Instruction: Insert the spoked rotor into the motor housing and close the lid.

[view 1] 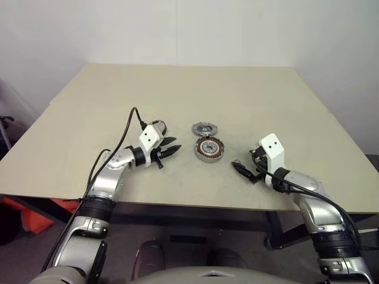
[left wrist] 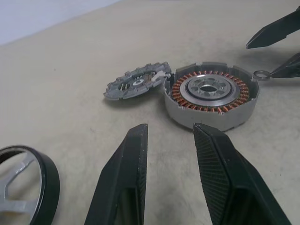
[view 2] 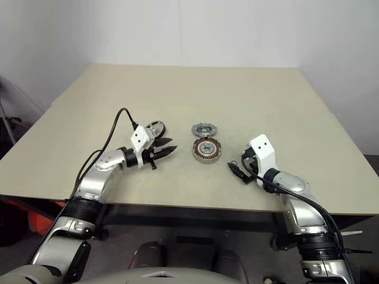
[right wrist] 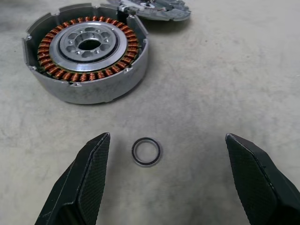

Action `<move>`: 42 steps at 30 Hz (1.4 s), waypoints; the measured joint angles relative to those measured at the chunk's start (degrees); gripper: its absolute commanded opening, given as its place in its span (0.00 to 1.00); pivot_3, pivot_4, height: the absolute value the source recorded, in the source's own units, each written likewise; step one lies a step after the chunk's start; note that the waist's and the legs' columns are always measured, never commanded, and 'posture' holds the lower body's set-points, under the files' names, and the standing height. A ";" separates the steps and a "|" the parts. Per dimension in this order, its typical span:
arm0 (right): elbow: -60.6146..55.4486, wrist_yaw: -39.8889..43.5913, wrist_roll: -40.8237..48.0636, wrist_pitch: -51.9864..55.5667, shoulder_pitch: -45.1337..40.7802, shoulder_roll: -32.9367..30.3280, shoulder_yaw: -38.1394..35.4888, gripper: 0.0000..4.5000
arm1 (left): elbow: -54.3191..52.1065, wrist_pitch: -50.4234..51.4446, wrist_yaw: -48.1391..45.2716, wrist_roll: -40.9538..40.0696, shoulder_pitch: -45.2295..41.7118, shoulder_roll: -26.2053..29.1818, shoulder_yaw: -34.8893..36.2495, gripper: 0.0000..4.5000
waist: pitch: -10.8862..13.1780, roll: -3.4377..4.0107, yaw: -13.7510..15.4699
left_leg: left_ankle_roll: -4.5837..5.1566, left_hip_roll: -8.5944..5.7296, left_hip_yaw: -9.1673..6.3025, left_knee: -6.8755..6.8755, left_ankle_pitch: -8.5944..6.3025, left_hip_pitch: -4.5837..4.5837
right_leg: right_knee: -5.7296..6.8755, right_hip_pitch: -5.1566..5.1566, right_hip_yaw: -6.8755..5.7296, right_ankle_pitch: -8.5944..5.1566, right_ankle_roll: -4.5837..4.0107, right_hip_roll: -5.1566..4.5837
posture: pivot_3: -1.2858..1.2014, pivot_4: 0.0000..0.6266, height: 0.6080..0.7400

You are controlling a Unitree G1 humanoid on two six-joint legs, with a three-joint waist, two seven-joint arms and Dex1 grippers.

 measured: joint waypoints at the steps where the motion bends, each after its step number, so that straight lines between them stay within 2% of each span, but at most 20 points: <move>1: 0.00 0.02 -0.08 0.00 0.00 0.01 0.06 0.99 | -0.39 0.06 0.06 -0.02 0.05 0.04 -0.06 0.36 | 0.00 0.00 0.00 | 0.00 0.00 0.00 0.00 0.00 0.00 | 0.00 0.00 0.00 0.00 0.00 0.00 | 0.52 0.00 1.00; 30: 1.75 -1.26 -0.94 -0.10 -0.44 0.74 1.68 0.99 | -0.62 -0.37 1.06 0.04 0.06 0.27 -0.92 0.36 | -0.01 0.01 -0.04 | 0.00 0.00 0.00 0.00 0.00 0.00 | 0.00 0.00 0.01 0.00 0.00 0.01 | 0.52 0.00 1.00; 35: 5.73 -7.66 -2.53 -2.02 -7.46 4.79 1.32 0.99 | -0.43 -0.84 1.52 0.10 0.05 0.36 -1.04 0.36 | -0.02 0.03 -0.91 | -0.12 0.02 0.00 -0.01 0.07 0.07 | 0.06 -0.01 0.03 0.01 -0.01 0.04 | 0.52 0.00 1.00; 42: 19.36 -17.04 -5.29 -5.31 -20.09 10.66 0.55 0.99 | -0.30 -1.41 2.30 0.18 0.04 0.15 -1.59 0.36 | -0.03 0.04 -1.59 | -0.28 0.01 0.04 -0.04 0.16 -0.02 | 0.05 -0.07 0.04 0.21 -0.37 0.06 | 0.52 0.00 1.00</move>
